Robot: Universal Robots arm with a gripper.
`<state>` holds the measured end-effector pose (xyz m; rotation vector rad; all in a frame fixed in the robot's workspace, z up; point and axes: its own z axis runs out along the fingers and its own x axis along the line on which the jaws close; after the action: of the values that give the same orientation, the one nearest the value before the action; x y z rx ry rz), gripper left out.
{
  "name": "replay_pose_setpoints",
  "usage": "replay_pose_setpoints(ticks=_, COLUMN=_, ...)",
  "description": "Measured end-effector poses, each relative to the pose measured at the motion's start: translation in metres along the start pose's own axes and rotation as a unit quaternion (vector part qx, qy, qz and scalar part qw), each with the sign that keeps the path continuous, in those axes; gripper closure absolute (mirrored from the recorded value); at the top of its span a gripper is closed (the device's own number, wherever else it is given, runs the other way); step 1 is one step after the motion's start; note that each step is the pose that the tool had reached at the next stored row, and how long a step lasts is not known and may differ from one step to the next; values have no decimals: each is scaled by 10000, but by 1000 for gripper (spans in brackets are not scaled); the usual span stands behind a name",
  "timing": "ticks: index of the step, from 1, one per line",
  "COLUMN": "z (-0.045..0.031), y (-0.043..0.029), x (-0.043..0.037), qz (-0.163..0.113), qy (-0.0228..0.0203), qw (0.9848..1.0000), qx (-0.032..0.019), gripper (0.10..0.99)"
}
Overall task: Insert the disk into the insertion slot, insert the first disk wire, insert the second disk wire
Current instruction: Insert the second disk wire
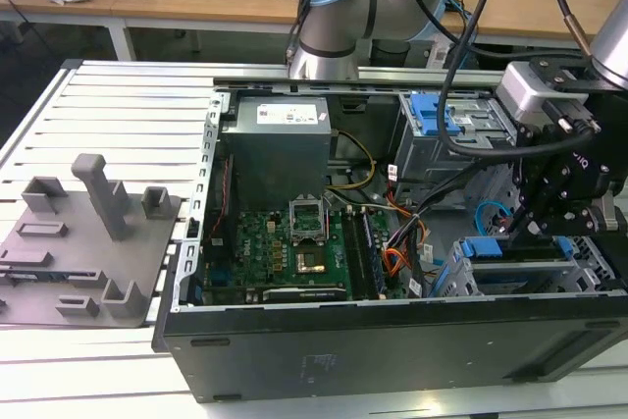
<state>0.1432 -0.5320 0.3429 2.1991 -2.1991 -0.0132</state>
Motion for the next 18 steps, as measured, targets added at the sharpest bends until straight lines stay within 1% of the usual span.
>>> replay_pose_setpoints(ticks=2, z=5, y=0, x=2, qz=-1, qy=-27, qw=10000, qx=0, gripper=922)
replay_pose_setpoints(ticks=3, z=7, y=0, x=5, qz=-1, qy=-30, qw=10000, qx=0, gripper=922)
replay_pose_setpoints(ticks=9, z=17, y=-1, x=37, qz=-1, qy=-32, qw=10000, qx=-1, gripper=922)
replay_pose_setpoints(ticks=15, z=56, y=-7, x=37, qz=-1, qy=-35, qw=10000, qx=-10, gripper=922)
replay_pose_setpoints(ticks=18, z=75, y=-9, x=41, qz=-1, qy=-43, qw=10000, qx=-11, gripper=922)
